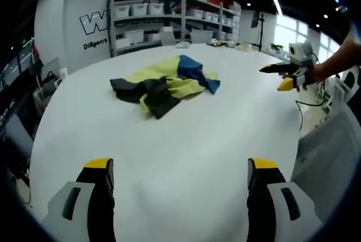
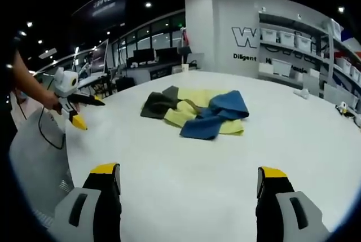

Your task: Fold the garment on the visible template until the final outline fits inside the template.

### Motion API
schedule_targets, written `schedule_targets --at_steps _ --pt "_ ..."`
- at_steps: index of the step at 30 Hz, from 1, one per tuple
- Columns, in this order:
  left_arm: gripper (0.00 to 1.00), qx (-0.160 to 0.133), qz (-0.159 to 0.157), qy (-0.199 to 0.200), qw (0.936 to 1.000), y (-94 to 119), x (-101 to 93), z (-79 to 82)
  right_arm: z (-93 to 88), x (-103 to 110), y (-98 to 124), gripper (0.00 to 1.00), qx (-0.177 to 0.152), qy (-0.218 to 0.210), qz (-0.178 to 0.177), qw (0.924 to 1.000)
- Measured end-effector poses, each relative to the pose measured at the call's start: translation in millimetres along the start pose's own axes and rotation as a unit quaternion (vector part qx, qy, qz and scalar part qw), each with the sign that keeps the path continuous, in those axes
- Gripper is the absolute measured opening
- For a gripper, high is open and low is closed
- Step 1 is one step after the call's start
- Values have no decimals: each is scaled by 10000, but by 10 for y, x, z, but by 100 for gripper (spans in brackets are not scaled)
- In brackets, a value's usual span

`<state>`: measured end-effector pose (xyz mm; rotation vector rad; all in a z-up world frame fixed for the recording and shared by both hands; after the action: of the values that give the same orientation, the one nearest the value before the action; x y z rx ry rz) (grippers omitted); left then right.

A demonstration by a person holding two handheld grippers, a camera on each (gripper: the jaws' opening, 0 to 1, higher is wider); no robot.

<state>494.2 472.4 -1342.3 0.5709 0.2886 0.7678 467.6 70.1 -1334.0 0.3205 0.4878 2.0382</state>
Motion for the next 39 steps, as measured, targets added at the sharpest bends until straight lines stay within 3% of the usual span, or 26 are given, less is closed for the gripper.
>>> schedule_targets --at_steps 20,39 --pt "94 87 54 11 9999 11 23 -57 -47 5 -28 99 -3 -62 31 10000" --pt "94 22 49 -62 10000 -19 28 22 -2 4 -68 100 18 121 39 9999"
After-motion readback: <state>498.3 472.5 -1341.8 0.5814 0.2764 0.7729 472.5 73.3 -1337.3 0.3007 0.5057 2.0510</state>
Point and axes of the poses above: the point that each gripper's makers call its tool centre point, and the gripper's own axes: y roughly backward along the fingers, x roughly to its left, z roughly out of its top, the point moved 9 cm from there along y, roughly backward along the fingers, and after that the axes turned 2 degrees about -z, right-handed, at the moved point
